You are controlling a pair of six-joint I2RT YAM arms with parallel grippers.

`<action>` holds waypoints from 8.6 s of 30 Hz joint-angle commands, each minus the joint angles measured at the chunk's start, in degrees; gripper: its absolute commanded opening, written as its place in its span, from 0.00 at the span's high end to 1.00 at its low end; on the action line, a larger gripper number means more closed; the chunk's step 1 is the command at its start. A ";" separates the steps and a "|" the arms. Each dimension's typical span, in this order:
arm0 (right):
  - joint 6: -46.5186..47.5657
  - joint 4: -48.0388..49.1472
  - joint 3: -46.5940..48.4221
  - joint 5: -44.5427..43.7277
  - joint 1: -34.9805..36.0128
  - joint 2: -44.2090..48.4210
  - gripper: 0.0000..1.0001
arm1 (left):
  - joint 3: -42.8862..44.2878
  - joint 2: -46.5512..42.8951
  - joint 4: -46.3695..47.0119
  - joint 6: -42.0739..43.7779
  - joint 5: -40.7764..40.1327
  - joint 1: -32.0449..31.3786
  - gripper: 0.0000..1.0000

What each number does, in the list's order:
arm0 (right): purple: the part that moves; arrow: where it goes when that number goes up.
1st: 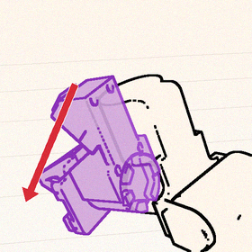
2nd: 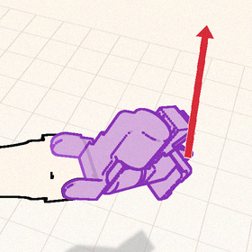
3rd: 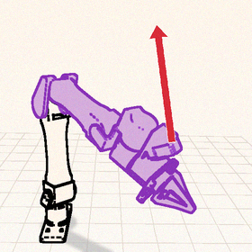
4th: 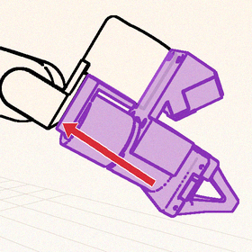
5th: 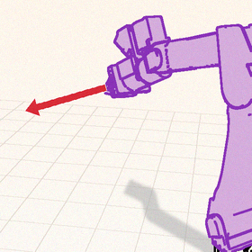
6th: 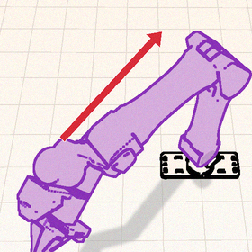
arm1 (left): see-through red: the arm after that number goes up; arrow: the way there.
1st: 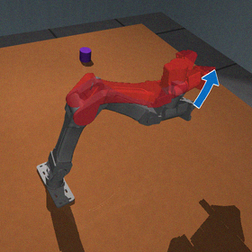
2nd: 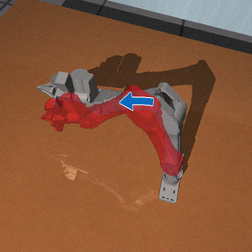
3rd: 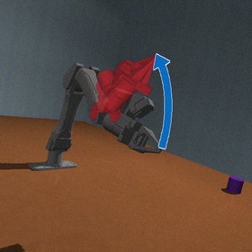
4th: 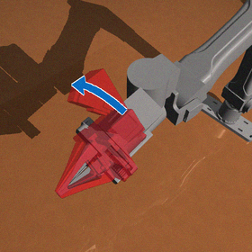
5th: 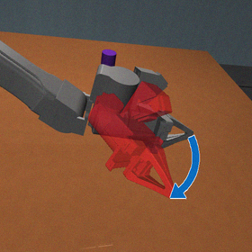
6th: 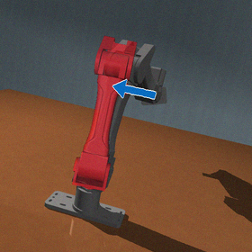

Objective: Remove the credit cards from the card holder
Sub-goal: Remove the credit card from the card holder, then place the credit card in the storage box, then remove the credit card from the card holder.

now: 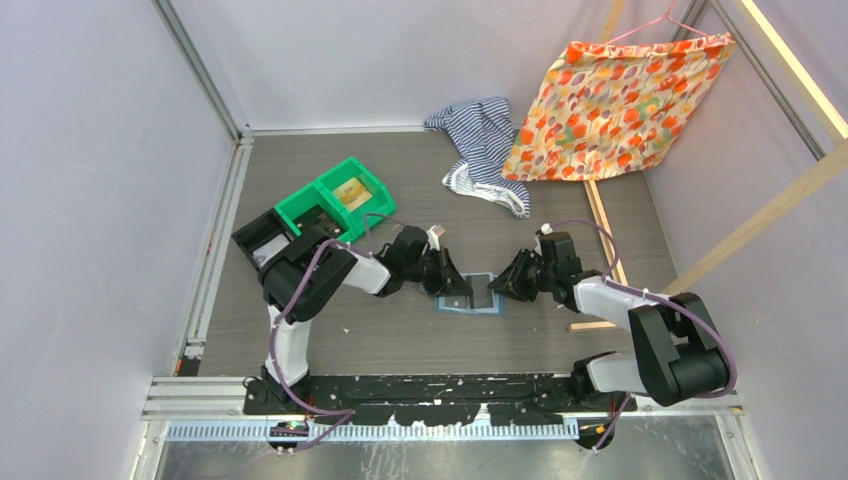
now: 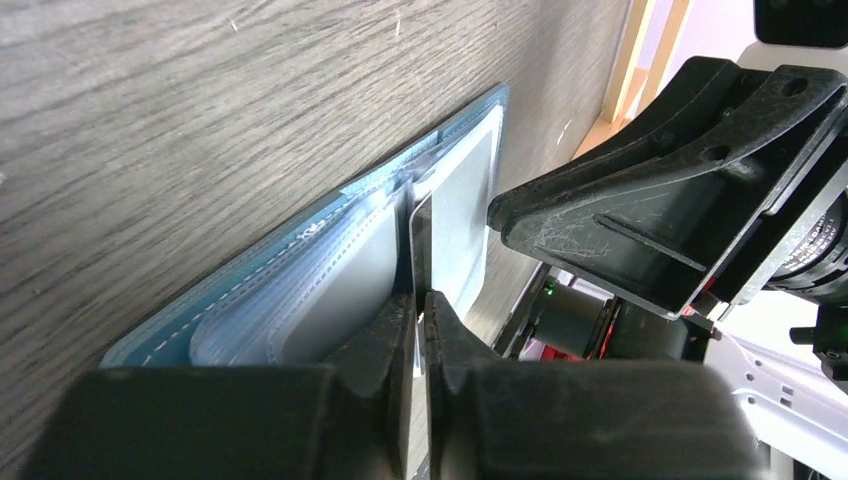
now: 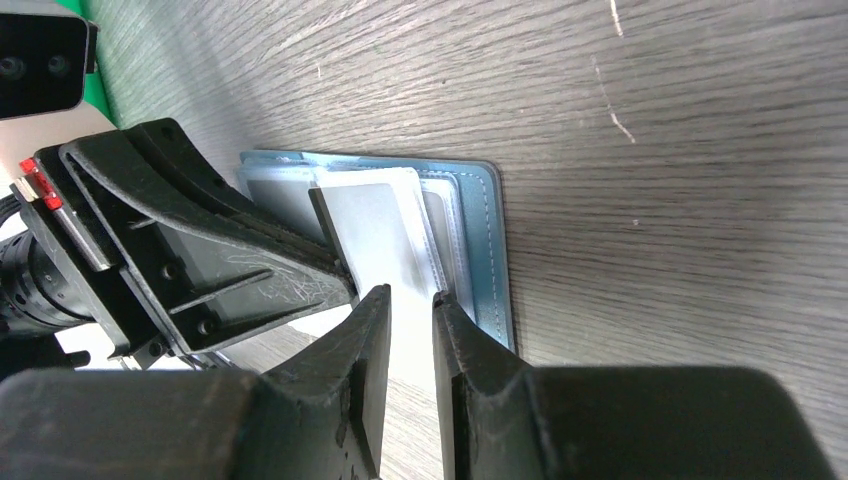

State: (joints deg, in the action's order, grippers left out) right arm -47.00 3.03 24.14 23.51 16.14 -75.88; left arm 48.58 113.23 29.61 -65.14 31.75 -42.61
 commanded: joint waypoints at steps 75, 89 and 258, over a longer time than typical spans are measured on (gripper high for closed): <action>0.07 -9.79 6.51 1.06 0.36 14.10 0.36 | 34.37 -31.53 -91.90 63.08 -70.71 6.21 1.00; -0.02 -9.99 5.53 1.08 0.31 14.25 0.36 | 19.29 -27.52 -51.55 93.81 -84.86 8.61 1.00; 6.62 -19.86 8.75 -17.11 7.35 4.36 0.54 | 15.45 -8.44 -23.42 10.21 -2.97 -5.02 0.67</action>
State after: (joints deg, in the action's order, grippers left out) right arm -41.93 -15.07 33.15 8.12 24.49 -74.13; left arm 61.49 104.12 3.33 -54.28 27.09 -47.20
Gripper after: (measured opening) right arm 0.459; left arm 0.330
